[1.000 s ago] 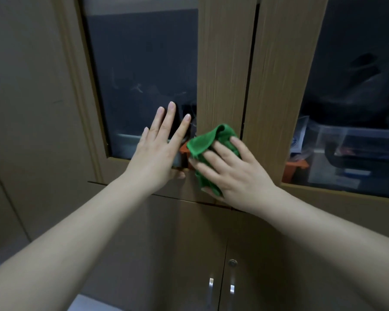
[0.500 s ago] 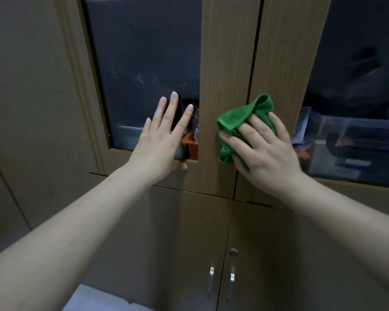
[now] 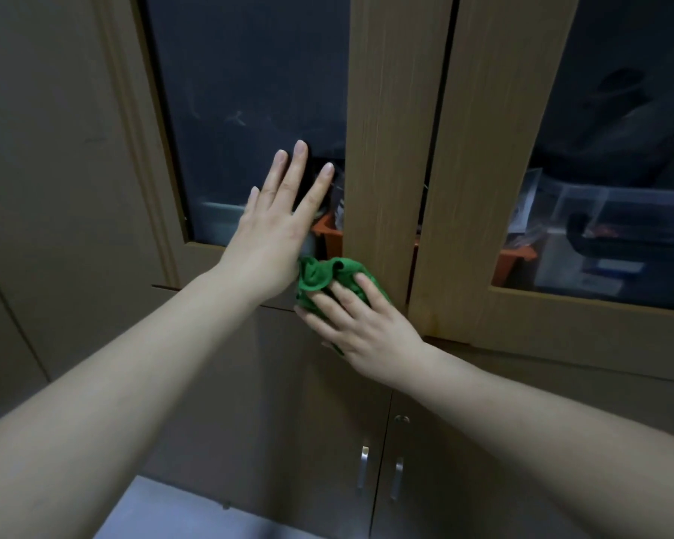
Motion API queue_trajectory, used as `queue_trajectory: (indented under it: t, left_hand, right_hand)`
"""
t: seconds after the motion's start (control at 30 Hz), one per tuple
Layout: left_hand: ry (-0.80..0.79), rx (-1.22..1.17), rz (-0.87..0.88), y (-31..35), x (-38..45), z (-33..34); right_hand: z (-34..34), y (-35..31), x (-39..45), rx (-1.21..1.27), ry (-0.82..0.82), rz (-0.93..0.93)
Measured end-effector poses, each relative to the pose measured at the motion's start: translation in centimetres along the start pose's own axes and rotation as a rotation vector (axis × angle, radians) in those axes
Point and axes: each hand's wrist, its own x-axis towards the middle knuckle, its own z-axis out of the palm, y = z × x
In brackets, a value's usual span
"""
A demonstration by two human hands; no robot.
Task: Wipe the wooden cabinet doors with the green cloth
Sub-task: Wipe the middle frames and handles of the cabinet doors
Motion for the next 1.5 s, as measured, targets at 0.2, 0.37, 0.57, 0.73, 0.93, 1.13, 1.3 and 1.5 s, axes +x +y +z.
queue_trajectory:
  t: [0.2, 0.37, 0.57, 0.73, 0.93, 1.13, 1.3, 1.5]
  left_hand:
    - [-0.019, 0.023, -0.011, 0.3, 0.0, -0.4]
    - [-0.045, 0.049, -0.024, 0.3, -0.2, -0.6]
    - [-0.054, 0.063, -0.045, 0.7, -0.3, -0.9]
    - [-0.055, 0.077, -0.057, 0.9, -0.4, -1.1]
    - [-0.058, 0.079, -0.065, 1.4, -0.6, -1.6]
    - [-0.057, 0.097, -0.077, 1.5, -0.6, -1.4]
    - [-0.055, 0.08, -0.082, 1.5, -0.4, -1.2]
    - [-0.041, 0.069, -0.08, 1.2, -0.3, -0.7]
  right_hand:
    - [-1.1, 1.7, -1.2, -0.055, -0.114, -0.092]
    - [-2.0, 2.7, -3.1, -0.069, -0.154, -0.052]
    - [-2.5, 4.2, -6.2, -0.061, -0.184, 0.023]
    - [-2.4, 4.9, -8.3, -0.089, -0.21, 0.064]
    - [-2.4, 6.9, -11.6, -0.092, -0.16, 0.058]
    - [-2.6, 9.4, -15.1, -0.043, -0.075, 0.167]
    - [-2.3, 5.7, -10.1, 0.057, -0.123, 0.143]
    - [-1.9, 2.3, -1.6, -0.038, -0.166, -0.125]
